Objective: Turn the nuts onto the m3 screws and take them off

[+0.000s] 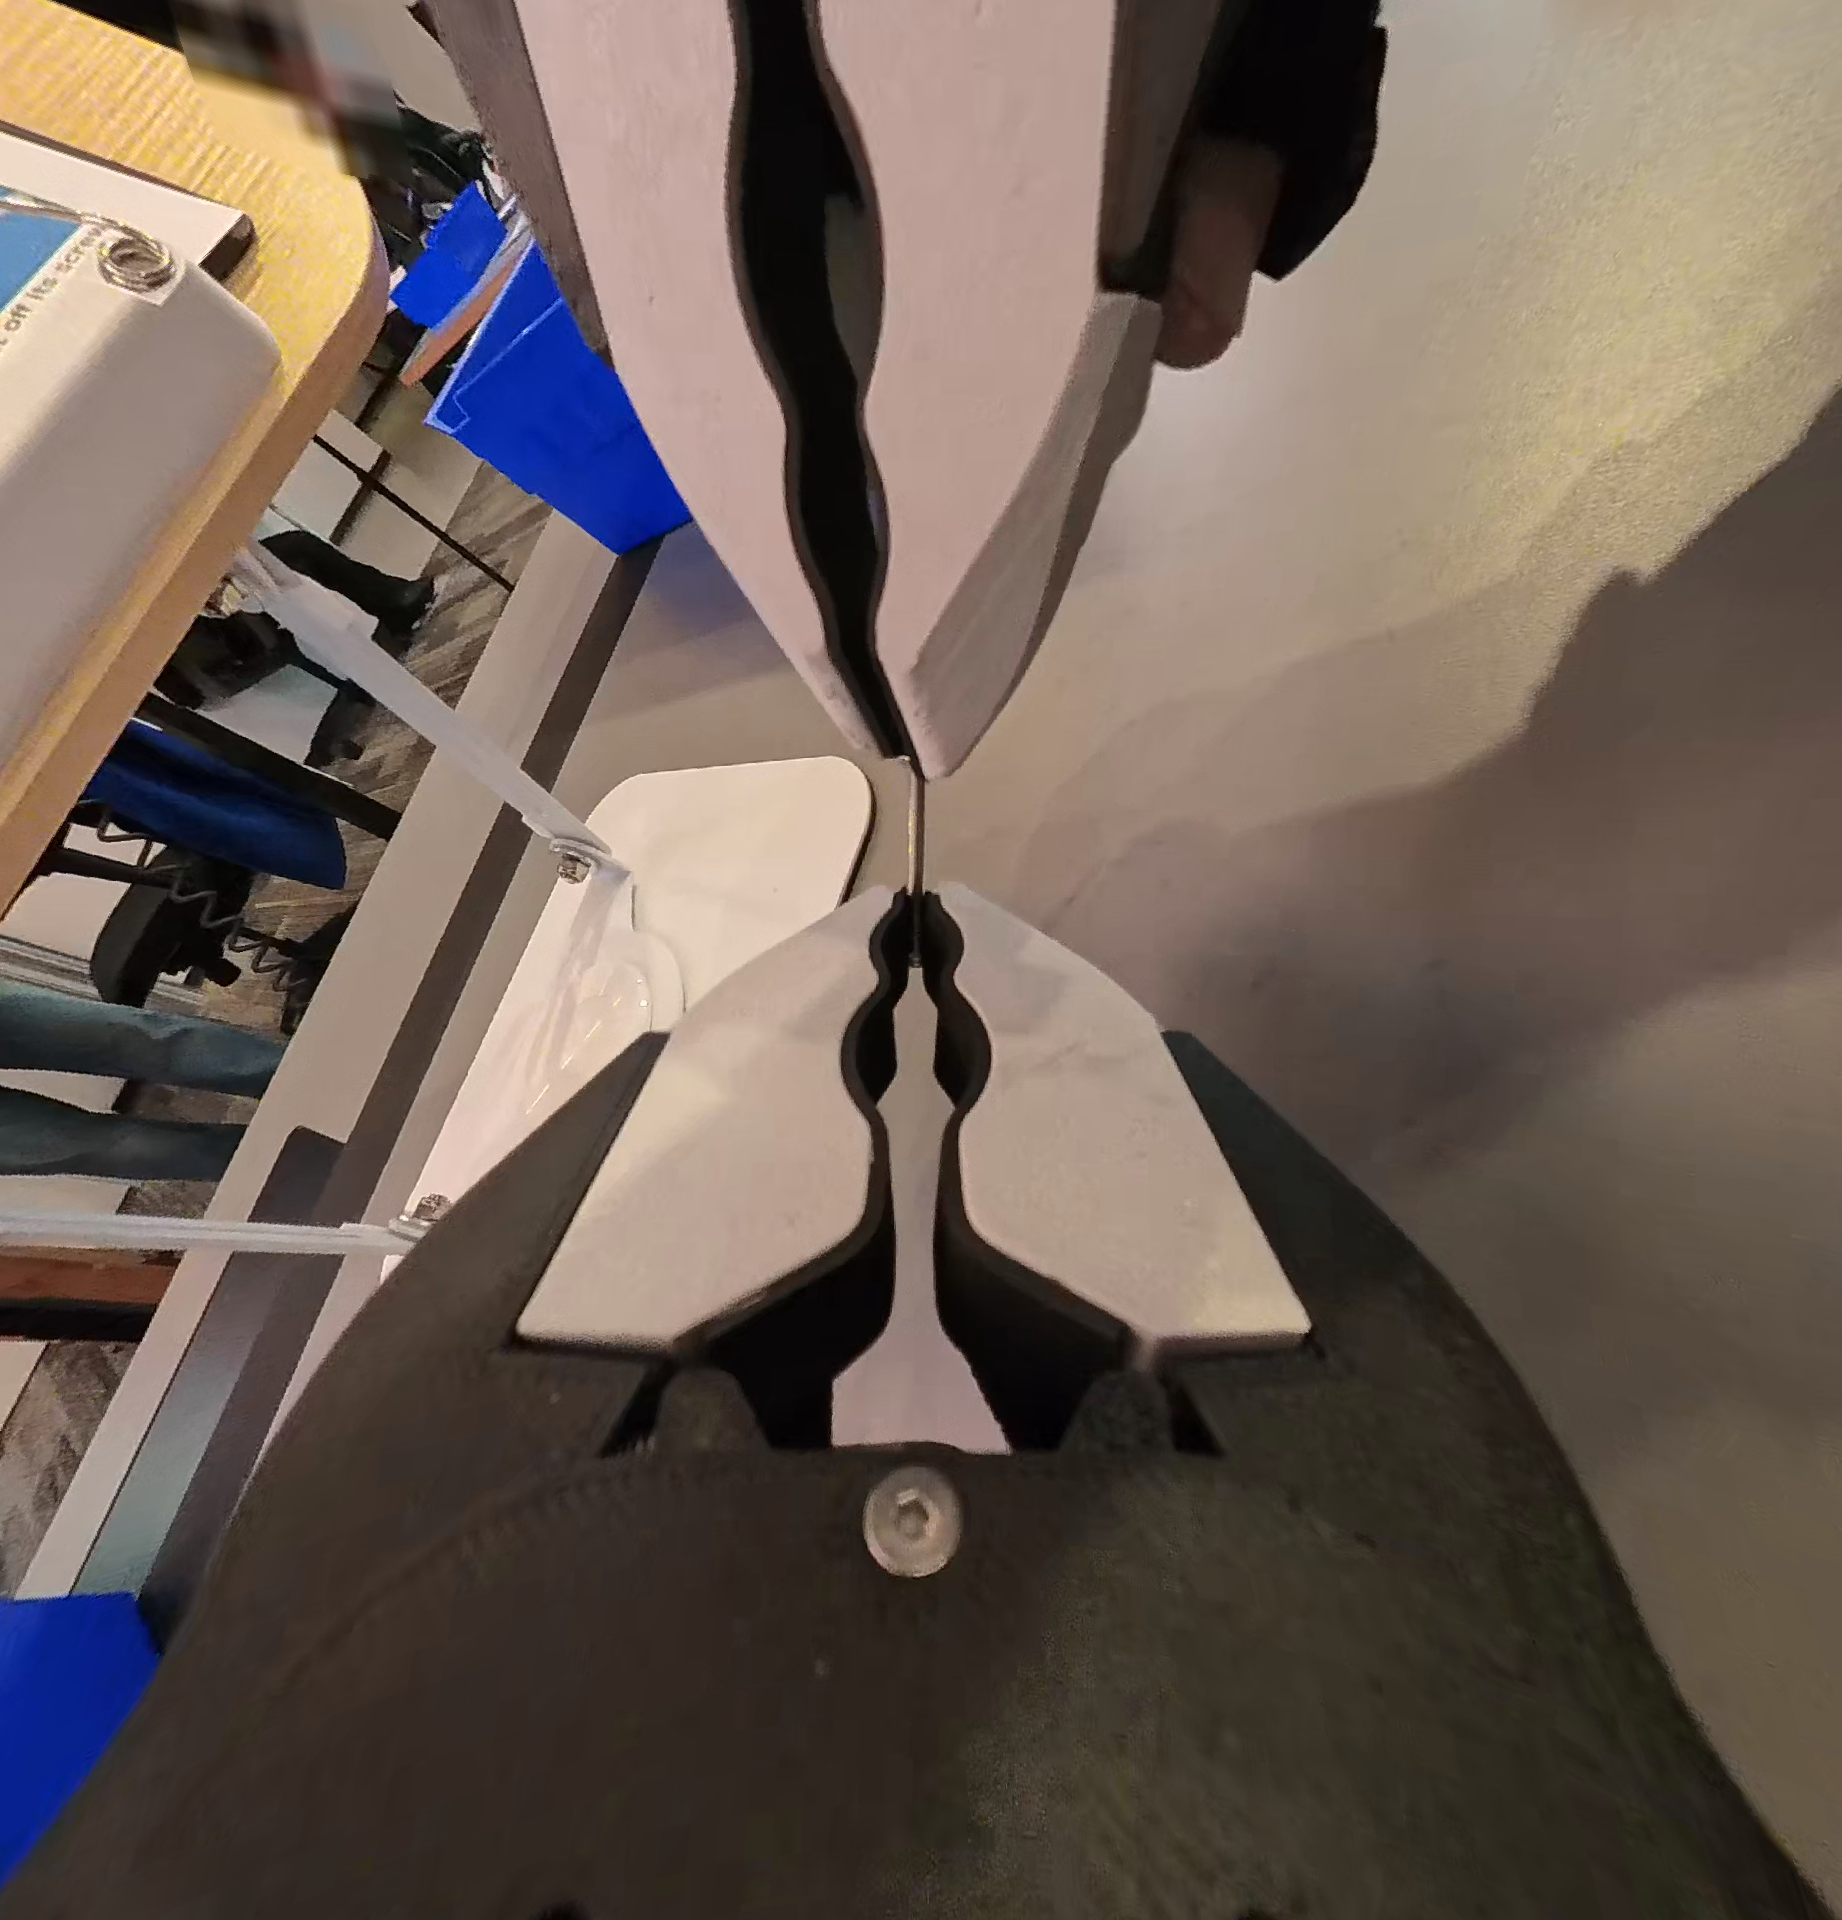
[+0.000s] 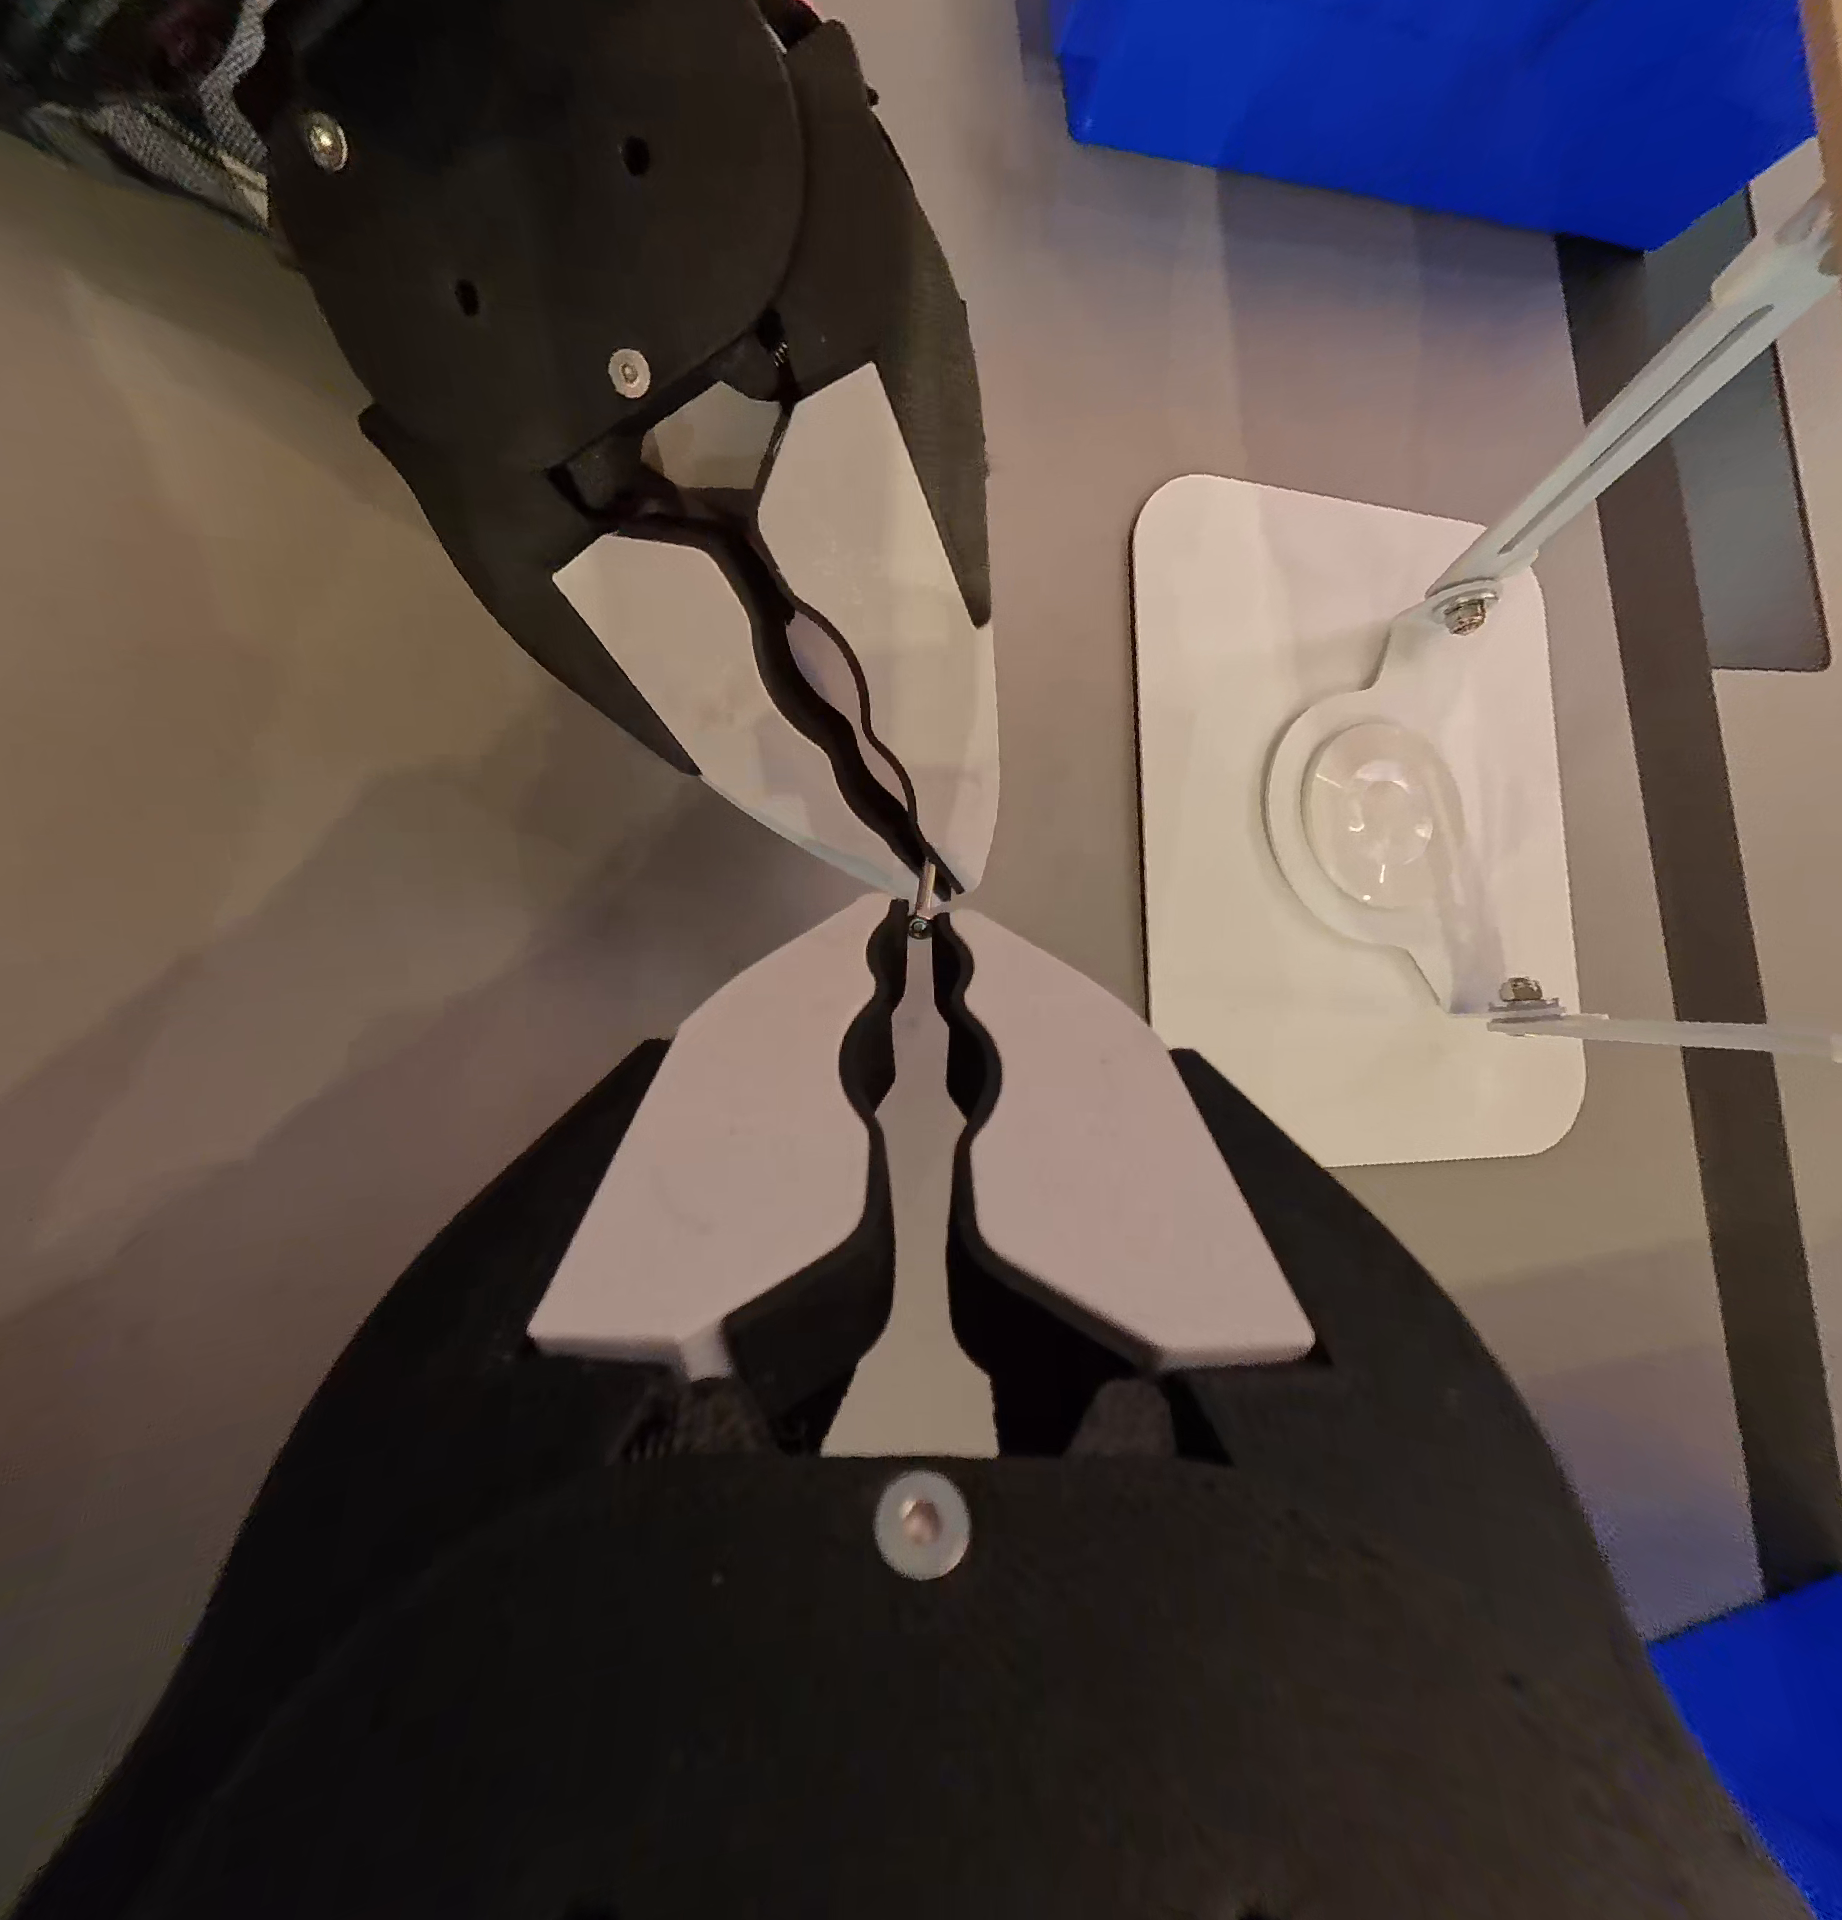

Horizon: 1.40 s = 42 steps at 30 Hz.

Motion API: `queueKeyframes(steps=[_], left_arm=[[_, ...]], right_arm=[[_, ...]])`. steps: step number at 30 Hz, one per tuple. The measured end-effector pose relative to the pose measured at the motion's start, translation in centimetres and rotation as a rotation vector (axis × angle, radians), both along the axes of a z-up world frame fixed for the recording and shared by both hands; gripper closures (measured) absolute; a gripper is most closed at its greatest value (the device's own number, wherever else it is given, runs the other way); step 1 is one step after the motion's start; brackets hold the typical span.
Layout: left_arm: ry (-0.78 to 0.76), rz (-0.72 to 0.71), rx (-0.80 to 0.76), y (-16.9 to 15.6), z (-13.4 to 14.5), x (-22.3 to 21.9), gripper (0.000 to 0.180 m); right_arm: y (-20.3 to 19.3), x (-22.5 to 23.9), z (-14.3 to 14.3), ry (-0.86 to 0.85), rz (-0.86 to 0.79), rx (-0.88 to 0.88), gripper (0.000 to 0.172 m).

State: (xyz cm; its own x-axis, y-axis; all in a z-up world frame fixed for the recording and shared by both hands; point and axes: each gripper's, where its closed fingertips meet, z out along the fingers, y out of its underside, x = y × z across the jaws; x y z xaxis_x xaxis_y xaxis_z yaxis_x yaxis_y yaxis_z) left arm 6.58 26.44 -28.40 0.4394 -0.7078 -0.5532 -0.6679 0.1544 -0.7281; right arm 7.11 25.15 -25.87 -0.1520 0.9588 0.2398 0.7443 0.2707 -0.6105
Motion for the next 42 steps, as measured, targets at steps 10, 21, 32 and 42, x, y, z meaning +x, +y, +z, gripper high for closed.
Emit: queueKeyframes(steps=[10, 21, 32, 42], left_arm=[[0.030, 0.054, 0.044, 0.62, 0.19, -0.46, 0.179], [0.067, 0.057, 0.062, 0.66, -0.11, -0.40, 0.179], [0.050, 0.047, 0.061, 0.59, 0.02, -0.12, 0.179], [0.047, 0.046, 0.063, 0.60, 0.00, -0.08, 0.179]], right_arm=[[0.52, -0.41, 0.16, 0.109, -0.171, -0.148, 0.167], [0.43, -0.40, -0.08, 0.207, -0.294, -0.236, 0.166], [0.33, -0.63, -0.25, 0.182, -0.272, -0.166, 0.165], [0.36, -0.59, -0.30, 0.176, -0.266, -0.157, 0.166]])
